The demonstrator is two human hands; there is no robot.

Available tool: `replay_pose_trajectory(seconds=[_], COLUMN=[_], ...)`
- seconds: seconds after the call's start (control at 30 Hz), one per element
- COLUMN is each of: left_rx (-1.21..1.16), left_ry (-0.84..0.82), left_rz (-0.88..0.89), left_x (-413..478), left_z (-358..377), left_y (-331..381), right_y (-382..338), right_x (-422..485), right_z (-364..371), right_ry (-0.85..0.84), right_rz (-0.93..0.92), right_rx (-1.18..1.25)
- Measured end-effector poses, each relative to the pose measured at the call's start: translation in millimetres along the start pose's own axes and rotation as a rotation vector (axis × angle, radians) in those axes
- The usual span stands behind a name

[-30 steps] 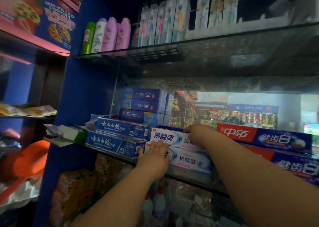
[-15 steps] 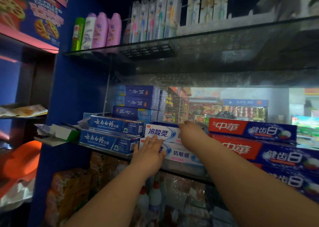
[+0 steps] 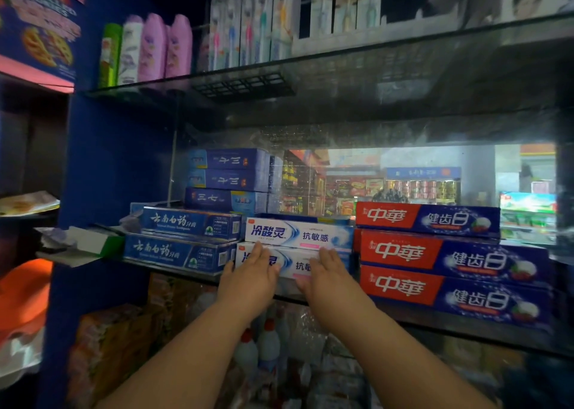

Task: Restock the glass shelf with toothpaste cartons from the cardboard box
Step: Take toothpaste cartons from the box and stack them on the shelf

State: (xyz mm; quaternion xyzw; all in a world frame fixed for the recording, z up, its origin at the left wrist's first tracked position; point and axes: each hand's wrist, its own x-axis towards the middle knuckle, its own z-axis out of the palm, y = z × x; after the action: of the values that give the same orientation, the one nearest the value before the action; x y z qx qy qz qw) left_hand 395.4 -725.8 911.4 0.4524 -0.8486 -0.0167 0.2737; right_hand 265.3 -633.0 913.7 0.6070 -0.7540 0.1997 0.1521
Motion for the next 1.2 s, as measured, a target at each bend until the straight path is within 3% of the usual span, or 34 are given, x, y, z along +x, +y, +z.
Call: replay_pose_trajectory(seconds=[0.3, 0.53, 0.67, 0.87, 1.2], left_rx=[-0.020, -0.177, -0.390, -0.640, -0.589], left_ry=[0.025, -0.010, -0.024, 0.064, 0.079], left_rz=[0.014, -0.013, -0.257, -0.349, -0.359], left_x=[-3.5, 8.7, 32.2, 45.6, 38.5], left_z=[-1.5, -8.2, -17.8, -16.5, -13.8], left_y=[1.4, 7.1, 16.6, 14.3, 19.5], right_y=[-3.7, -17.2, -14.5, -9.3, -4.6], right_x=[-11.6, 5.6, 18.4, 21.2, 30.5], right_z=[-7.9, -34.8, -26.5, -23.0, -13.8], right_ry=[0.159, 0.035, 0.155, 0.187, 0.208], right_rz=[0.067, 0.432, 0.542, 0.559, 0.556], right_rx=[0.053, 0.658, 0.909, 1.040, 1.097])
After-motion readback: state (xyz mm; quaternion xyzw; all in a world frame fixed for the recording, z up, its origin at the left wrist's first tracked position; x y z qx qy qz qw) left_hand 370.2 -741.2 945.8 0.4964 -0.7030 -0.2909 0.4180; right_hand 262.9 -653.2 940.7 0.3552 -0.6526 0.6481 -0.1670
